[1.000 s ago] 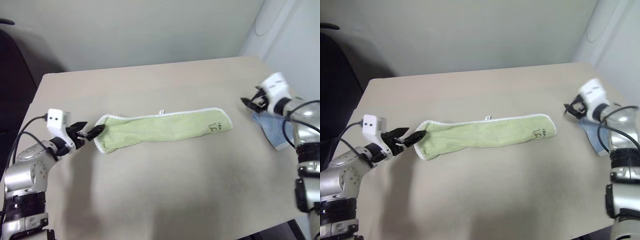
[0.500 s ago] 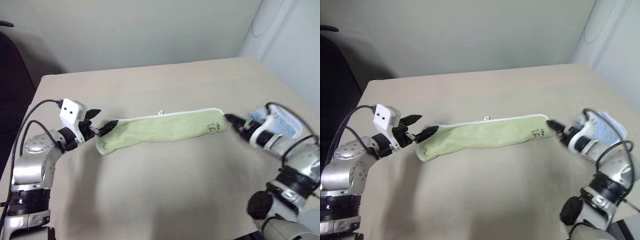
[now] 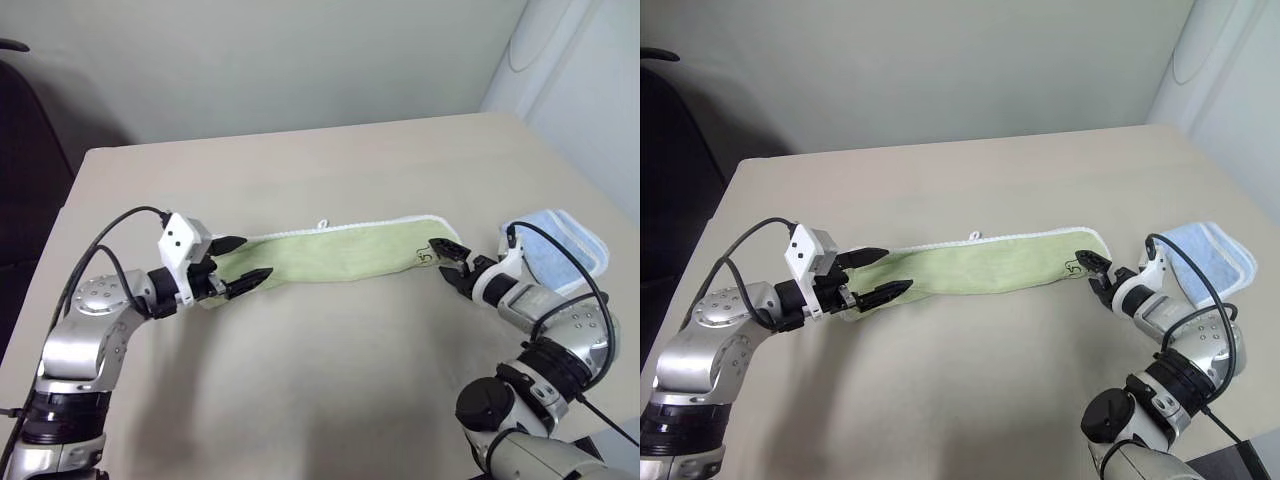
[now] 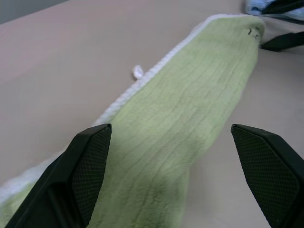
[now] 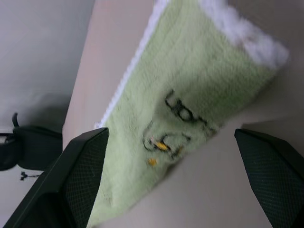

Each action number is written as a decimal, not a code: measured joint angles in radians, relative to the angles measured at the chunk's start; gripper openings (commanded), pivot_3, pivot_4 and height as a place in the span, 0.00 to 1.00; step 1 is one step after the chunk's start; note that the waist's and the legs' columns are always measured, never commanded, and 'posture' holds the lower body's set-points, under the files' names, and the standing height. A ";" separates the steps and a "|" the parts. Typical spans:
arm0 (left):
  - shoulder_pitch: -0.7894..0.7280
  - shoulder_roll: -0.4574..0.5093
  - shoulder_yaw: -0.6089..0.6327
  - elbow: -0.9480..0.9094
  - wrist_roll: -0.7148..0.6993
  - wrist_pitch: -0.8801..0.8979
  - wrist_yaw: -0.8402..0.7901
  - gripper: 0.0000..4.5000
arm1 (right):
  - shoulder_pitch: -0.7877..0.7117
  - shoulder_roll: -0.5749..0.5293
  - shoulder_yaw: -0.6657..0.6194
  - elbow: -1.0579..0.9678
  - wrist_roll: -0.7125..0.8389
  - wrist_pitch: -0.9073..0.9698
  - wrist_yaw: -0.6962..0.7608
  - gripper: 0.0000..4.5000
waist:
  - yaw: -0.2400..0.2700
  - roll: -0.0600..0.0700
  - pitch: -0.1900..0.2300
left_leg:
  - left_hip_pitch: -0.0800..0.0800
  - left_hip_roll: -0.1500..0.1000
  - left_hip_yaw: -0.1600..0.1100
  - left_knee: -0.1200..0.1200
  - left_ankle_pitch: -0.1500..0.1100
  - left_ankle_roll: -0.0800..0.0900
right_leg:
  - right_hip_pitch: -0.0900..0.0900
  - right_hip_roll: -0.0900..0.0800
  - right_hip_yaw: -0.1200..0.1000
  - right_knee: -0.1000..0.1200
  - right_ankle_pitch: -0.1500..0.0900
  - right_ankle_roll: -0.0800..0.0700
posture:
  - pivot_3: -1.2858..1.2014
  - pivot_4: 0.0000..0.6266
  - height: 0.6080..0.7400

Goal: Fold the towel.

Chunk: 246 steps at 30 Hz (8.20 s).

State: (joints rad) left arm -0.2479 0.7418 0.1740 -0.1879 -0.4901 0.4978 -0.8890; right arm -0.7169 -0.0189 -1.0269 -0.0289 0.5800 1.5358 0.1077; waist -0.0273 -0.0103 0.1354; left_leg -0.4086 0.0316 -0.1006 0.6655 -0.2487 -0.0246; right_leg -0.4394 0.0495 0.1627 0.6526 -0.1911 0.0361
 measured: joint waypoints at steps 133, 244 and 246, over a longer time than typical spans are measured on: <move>0.106 -0.273 0.151 0.083 -1.208 0.584 1.154 0.99 | -0.011 -0.303 1.112 0.560 -0.523 -1.293 0.509 0.00 | 0.044 0.008 -0.003 | 0.028 -0.002 0.003 -0.002 -0.001 -0.006 | 0.028 -0.002 -0.001 -0.006 -0.007 -0.012 | 0.52 0.24 0.96; -0.634 -0.600 -0.038 0.716 -0.069 0.683 0.285 0.99 | 0.301 -0.405 0.810 -0.039 -0.240 -1.037 0.315 0.00 | 0.051 0.002 0.003 | 0.013 -0.027 0.000 0.014 -0.011 0.013 | 0.030 -0.025 0.003 -0.012 -0.012 0.030 | 0.52 0.24 0.96; -0.657 -0.649 -0.037 0.757 -0.068 0.686 0.302 0.99 | 0.300 -0.404 0.810 -0.039 -0.241 -1.043 0.310 0.00 | 0.051 0.002 0.003 | 0.013 -0.029 0.000 0.014 -0.011 0.014 | 0.030 -0.026 0.003 -0.012 -0.012 0.032 | 0.52 0.24 0.96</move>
State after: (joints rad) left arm -0.9046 0.0927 0.1369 0.5686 -0.5577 1.1838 -0.5871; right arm -0.4172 -0.4225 -0.2169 -0.0681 0.3393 0.4925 0.4172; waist 0.0241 -0.0088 0.1389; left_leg -0.3954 0.0029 -0.1005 0.6799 -0.2595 -0.0108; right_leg -0.4093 0.0232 0.1657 0.6409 -0.2032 0.0678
